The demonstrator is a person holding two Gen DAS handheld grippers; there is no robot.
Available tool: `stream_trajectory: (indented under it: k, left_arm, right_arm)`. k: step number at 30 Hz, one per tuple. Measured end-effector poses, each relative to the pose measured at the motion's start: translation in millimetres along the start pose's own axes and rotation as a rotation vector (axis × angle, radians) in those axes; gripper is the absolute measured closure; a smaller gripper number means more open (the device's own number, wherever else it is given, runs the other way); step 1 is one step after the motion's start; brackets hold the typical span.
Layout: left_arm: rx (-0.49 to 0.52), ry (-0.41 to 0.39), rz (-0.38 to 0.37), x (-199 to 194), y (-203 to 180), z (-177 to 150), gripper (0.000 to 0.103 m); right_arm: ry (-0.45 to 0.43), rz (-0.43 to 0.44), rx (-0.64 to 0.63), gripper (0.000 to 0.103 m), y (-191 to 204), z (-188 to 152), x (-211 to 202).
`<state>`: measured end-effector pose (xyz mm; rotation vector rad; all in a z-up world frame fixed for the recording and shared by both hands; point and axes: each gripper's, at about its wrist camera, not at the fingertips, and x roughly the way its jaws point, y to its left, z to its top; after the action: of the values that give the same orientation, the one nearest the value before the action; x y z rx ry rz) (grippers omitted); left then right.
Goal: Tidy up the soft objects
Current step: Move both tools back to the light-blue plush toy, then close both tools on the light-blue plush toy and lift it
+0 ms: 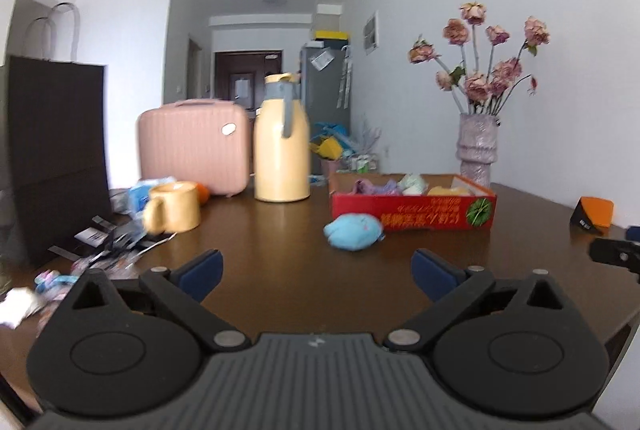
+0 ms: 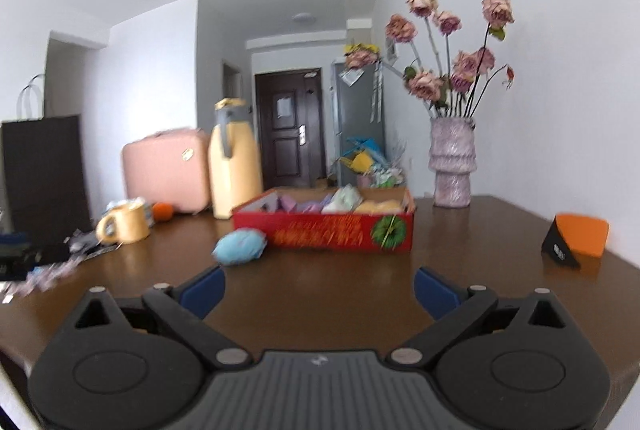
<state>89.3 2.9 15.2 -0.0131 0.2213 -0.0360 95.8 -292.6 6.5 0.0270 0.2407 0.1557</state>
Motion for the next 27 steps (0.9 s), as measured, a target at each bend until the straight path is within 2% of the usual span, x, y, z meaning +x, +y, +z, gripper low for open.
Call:
stream_trajectory:
  k: [6,11,15,19,23,27]
  left_arm:
    - [0.008,0.001,0.021,-34,7,-14,0.000]
    - [-0.002,0.006,0.011,-25,5,-10,0.000]
    - [-0.006,0.038,0.002,-11,5,-11,0.000]
    - [-0.036,0.074,0.000,16,12,-6,0.000]
    - [-0.077,0.114,-0.035,57,21,6,0.001]
    - [-0.111,0.188,-0.073,121,28,26,0.013]
  right_arm:
    - [0.020,0.011,-0.007,0.002,7,-18,-33]
    - [0.004,0.016,0.013,0.002,9,-13,-29]
    - [0.036,0.032,0.015,0.002,10,-9,-12]
    - [0.075,0.042,0.031,0.003,7,-2,14]
    - [0.134,0.096,0.071,0.010,7,13,54]
    - [0.192,0.151,0.103,0.019,13,30,106]
